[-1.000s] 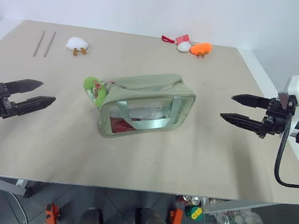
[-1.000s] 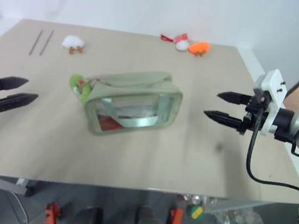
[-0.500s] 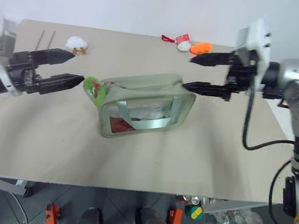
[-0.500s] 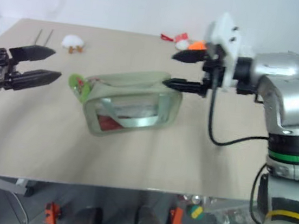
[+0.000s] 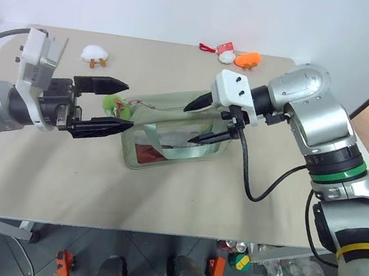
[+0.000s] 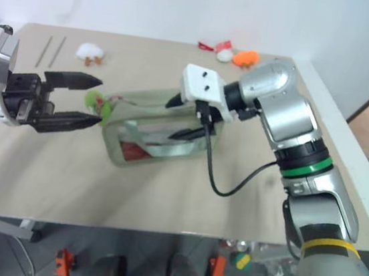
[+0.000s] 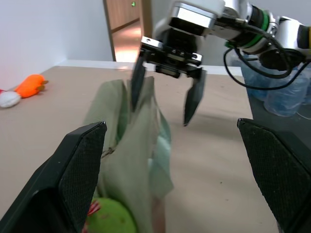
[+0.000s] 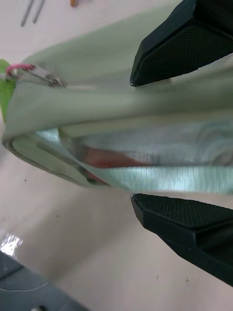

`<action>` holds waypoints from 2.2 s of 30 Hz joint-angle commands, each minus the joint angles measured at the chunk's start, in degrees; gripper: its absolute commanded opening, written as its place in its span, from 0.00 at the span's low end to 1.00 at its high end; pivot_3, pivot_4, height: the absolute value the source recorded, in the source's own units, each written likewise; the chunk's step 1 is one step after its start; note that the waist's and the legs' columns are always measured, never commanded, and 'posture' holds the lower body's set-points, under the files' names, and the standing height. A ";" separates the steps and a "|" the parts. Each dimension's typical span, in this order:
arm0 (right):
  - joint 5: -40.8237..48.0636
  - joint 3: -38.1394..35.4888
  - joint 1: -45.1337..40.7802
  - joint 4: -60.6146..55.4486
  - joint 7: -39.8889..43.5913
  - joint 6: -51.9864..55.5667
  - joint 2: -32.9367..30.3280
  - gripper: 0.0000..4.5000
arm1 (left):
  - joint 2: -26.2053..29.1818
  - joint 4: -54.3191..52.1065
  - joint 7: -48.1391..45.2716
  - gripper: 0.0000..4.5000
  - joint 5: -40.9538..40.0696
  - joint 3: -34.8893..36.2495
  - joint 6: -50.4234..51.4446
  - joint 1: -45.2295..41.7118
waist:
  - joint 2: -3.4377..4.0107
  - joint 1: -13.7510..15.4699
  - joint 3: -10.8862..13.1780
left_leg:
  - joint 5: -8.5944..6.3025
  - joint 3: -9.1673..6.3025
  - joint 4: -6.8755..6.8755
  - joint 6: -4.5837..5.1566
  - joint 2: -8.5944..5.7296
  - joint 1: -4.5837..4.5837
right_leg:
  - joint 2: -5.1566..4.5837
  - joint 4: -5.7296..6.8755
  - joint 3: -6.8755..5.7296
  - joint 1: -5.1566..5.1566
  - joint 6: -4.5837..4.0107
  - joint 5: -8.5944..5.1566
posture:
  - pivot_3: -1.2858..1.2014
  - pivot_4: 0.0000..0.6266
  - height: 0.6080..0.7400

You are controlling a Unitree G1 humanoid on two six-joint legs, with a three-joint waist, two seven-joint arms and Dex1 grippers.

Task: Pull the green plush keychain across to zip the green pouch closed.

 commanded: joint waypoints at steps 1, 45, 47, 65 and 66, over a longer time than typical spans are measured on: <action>-1.42 -0.76 -1.80 0.52 1.21 -2.30 0.63 0.81 | 0.32 -1.35 0.46 0.99 -0.80 1.12 0.05 0.02 | 0.00 0.02 0.00 | 0.00 -0.01 0.00 0.00 0.00 0.01 | 0.00 0.04 -0.01 0.00 -0.02 -0.02 | 0.52 0.24 1.00; -11.02 -0.58 4.74 -18.33 0.69 18.37 -6.68 0.00 | -3.82 -2.25 6.27 1.00 -1.76 2.38 -1.18 3.20 | 0.01 1.43 0.01 | 0.20 -0.22 -0.02 -0.35 -0.04 0.13 | 0.00 0.53 -0.20 -0.02 -0.23 -0.31 | 0.52 0.24 1.00; -10.66 -0.61 4.37 -19.91 0.30 20.73 -6.56 0.00 | -4.09 -1.72 6.02 1.00 -1.58 1.83 -1.26 2.53 | 0.01 1.40 0.01 | 0.20 -0.24 -0.02 -0.35 -0.03 0.14 | 0.00 0.53 -0.22 -0.02 -0.25 -0.31 | 0.52 0.24 1.00; -6.88 1.48 2.35 -26.93 -6.48 35.65 -2.08 0.00 | -5.32 -0.93 6.26 1.00 -1.65 0.05 -0.80 0.64 | 0.01 1.39 0.01 | 0.19 -0.29 -0.02 -0.34 -0.03 0.12 | 0.00 0.53 -0.27 -0.02 -0.27 -0.33 | 0.52 0.24 1.00; -6.70 1.45 2.02 -26.62 -7.05 36.21 -1.76 0.00 | -5.33 -1.04 6.37 1.00 -1.73 0.08 -0.74 0.71 | 0.01 1.38 0.01 | 0.19 -0.29 -0.02 -0.34 -0.03 0.12 | 0.01 0.53 -0.27 -0.02 -0.27 -0.32 | 0.52 0.24 1.00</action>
